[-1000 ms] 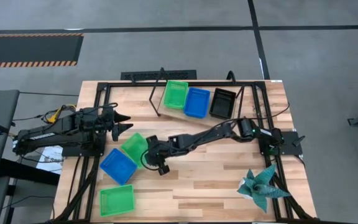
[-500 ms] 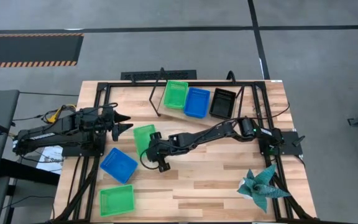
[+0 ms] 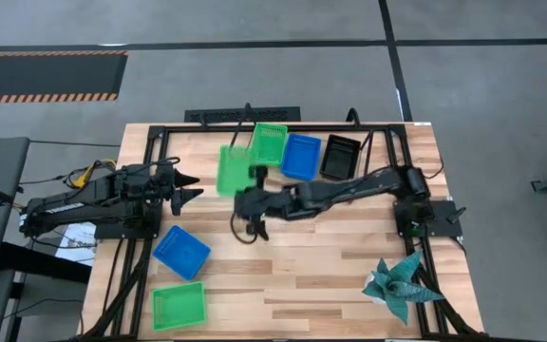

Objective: Stack baskets on shelf by color
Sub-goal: Stack the top green bin on top of the green bin on the shelf

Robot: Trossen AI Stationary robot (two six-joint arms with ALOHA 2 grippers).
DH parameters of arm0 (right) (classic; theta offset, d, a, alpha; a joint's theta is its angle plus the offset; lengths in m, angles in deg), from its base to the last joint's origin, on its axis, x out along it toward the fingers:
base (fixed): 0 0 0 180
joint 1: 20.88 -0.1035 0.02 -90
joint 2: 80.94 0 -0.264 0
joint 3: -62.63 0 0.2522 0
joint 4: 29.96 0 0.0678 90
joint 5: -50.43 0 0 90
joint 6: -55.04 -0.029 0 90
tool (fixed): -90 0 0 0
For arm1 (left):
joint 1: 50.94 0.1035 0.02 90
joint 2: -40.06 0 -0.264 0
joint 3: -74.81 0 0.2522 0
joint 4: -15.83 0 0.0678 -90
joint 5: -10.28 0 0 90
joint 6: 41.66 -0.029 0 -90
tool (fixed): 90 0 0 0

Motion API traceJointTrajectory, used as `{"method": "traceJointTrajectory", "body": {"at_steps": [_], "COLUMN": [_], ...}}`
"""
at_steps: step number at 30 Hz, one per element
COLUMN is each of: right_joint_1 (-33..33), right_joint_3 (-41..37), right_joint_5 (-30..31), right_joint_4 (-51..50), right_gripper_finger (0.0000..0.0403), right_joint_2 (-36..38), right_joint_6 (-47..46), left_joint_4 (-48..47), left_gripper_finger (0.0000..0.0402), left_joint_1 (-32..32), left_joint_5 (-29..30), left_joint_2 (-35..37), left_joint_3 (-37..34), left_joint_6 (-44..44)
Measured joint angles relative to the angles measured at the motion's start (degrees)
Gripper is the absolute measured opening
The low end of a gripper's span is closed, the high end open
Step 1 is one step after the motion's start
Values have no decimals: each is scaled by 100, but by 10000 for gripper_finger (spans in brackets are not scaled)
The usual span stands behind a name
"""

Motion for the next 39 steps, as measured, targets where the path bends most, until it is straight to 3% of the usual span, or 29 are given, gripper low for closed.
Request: {"method": "traceJointTrajectory", "body": {"at_steps": [4, 9, 19, 23, 39], "right_joint_1": [358, 945, 1872, 1987, 2062], "right_joint_3": [7, -2, -406, -420, -407], "right_joint_5": [466, 437, -280, -607, -835], "right_joint_4": [-250, -708, -1182, -1212, -1068], "right_gripper_finger": [3, 3, 8, 14, 34], "right_joint_2": [140, 107, 91, -39, -94], "right_joint_6": [-169, -332, -235, -186, -137], "left_joint_4": [-2, -2, -9, -8, -94], "left_gripper_finger": [227, 227, 227, 227, 227], "left_joint_1": [0, 0, 0, 0, 0], "left_joint_5": [0, 0, 2, 2, 0], "left_joint_2": [0, 0, 0, 0, 0], "left_joint_3": [0, 0, 0, 0, 0], "left_joint_6": [-2, -4, -142, -146, -129]}}
